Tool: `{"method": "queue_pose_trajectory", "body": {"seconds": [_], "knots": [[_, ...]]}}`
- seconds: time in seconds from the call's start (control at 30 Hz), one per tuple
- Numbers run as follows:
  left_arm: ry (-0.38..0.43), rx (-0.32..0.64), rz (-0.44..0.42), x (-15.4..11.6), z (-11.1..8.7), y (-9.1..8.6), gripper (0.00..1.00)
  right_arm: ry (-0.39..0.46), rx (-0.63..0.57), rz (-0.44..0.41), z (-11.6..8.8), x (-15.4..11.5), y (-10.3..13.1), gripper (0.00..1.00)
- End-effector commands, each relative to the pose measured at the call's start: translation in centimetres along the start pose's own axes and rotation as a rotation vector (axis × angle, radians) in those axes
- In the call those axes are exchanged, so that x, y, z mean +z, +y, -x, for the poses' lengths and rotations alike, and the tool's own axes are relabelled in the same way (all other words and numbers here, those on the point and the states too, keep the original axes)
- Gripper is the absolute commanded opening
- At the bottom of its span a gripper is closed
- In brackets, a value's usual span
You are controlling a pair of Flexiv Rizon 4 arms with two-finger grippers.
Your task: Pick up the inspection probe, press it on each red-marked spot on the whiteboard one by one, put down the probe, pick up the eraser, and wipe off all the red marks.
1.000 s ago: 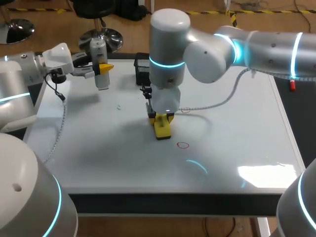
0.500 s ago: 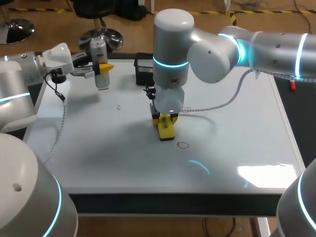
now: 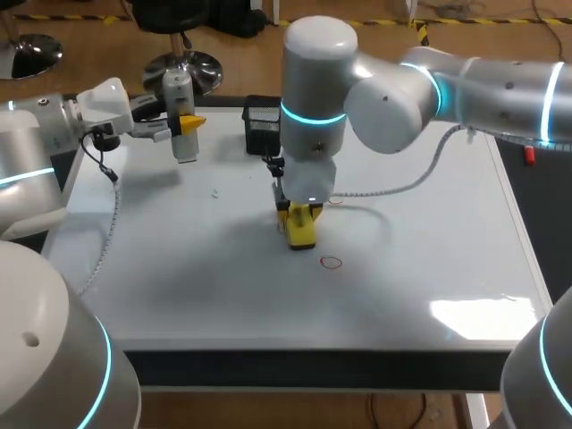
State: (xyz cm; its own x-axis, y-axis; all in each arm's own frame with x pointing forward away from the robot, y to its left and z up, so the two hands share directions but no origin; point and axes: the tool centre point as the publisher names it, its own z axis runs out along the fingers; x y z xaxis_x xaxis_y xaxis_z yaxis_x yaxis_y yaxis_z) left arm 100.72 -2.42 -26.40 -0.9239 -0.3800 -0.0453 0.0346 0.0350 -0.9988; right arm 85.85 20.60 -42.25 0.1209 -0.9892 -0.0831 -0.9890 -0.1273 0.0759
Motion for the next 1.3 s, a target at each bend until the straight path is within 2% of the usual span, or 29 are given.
{"method": "queue_pose_trajectory", "body": {"seconds": [0.03,0.2,0.37,0.77,1.3], "knots": [[-0.002,0.002,0.000,0.0,-0.1,-0.1,0.00,-0.033,-0.016,-0.016,-0.2,-3.3,-0.2,0.00],[-0.002,0.002,0.000,0.0,-0.1,-0.1,0.00,-0.048,-0.048,-0.034,1.1,-5.4,-1.1,0.00],[-0.002,0.002,0.000,0.0,-0.1,-0.1,0.00,-0.045,-0.072,-0.034,2.6,-5.5,-1.4,0.00],[-0.002,0.002,0.000,0.0,-0.1,-0.1,0.00,-0.041,-0.086,-0.003,5.7,-3.2,-0.5,0.00],[-0.002,0.002,0.000,0.0,-0.1,-0.1,0.00,-0.025,-0.100,0.049,6.7,-0.1,0.4,0.00]]}}
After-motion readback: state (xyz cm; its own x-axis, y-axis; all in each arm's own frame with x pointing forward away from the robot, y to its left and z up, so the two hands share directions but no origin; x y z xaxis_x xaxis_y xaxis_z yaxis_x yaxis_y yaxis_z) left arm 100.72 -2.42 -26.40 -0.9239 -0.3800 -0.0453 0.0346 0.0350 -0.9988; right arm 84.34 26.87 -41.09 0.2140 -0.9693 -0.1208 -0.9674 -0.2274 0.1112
